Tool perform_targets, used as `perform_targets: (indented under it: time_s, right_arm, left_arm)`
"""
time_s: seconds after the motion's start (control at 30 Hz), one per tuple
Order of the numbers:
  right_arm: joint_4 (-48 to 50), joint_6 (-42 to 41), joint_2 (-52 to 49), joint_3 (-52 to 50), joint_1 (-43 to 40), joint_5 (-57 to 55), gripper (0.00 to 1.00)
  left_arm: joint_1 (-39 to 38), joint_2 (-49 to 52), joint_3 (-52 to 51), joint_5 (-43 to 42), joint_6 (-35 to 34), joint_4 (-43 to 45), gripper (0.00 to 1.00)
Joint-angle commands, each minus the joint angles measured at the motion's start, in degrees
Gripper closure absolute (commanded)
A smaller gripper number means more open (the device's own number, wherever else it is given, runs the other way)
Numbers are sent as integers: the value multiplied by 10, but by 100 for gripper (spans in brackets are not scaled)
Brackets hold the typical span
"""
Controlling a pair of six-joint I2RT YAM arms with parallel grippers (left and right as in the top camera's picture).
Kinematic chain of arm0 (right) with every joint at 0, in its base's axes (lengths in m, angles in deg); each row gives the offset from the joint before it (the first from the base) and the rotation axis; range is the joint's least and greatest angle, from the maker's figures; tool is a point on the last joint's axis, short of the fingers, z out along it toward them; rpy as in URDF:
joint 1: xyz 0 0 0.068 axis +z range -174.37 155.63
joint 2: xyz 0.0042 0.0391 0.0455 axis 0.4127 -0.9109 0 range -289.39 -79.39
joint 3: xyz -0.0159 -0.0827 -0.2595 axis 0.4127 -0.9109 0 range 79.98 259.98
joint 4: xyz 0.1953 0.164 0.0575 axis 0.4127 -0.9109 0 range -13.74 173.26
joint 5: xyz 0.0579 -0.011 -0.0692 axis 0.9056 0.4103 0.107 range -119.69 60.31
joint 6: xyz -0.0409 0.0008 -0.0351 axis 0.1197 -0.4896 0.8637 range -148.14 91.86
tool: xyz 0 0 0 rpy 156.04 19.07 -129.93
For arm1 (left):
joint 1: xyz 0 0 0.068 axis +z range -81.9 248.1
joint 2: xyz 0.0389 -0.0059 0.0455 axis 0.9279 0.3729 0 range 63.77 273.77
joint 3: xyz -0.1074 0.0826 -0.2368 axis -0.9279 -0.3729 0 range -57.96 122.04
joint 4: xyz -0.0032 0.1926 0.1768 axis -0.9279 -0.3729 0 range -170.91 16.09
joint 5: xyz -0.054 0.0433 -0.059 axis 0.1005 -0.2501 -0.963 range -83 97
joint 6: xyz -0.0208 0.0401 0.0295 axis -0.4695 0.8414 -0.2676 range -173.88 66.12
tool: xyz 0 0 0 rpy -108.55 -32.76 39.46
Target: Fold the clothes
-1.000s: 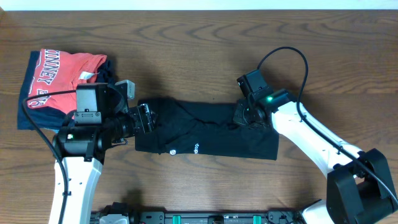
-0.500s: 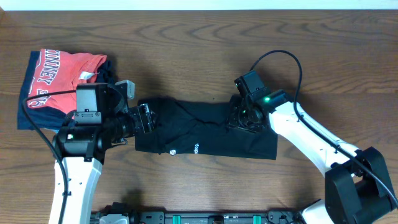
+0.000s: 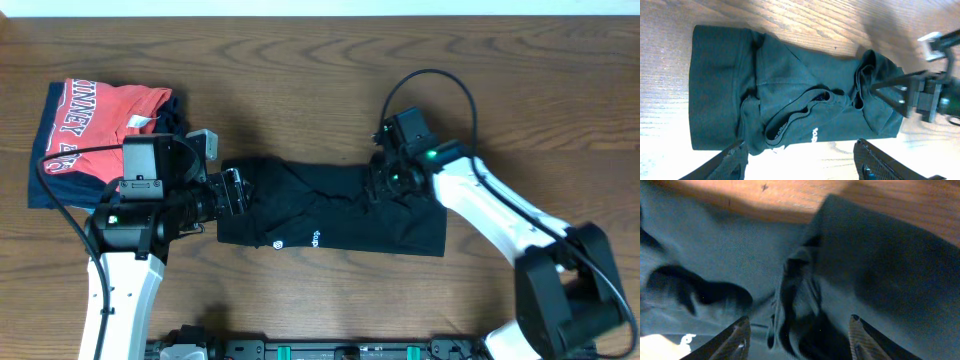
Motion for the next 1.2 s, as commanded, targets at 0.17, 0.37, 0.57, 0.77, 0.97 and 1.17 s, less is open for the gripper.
perform_targets:
  time_s: [0.17,0.37,0.57,0.77,0.97,1.17]
  right_arm:
    - [10,-28,-62,7,35,-27,78]
    - [3,-38,-36,7,31,-45,90]
    - [-15,-37,28,7,30,-45,99]
    - [-30,-38,65,7,41,-38,99]
    - [-41,-38,63,7,63,-38,99]
    - [-38,-69,63,7,108,-41,99]
  left_arm:
    - [3,0,9,5,8,-1,31]
    - [3,0,9,5,8,-1,31]
    - [3,0,9,5,8,-1,30]
    - [3,0,9,5,8,-1,31]
    - [3,0,9,5,7,-1,30]
    - [3,0,9,5,7,-1,30]
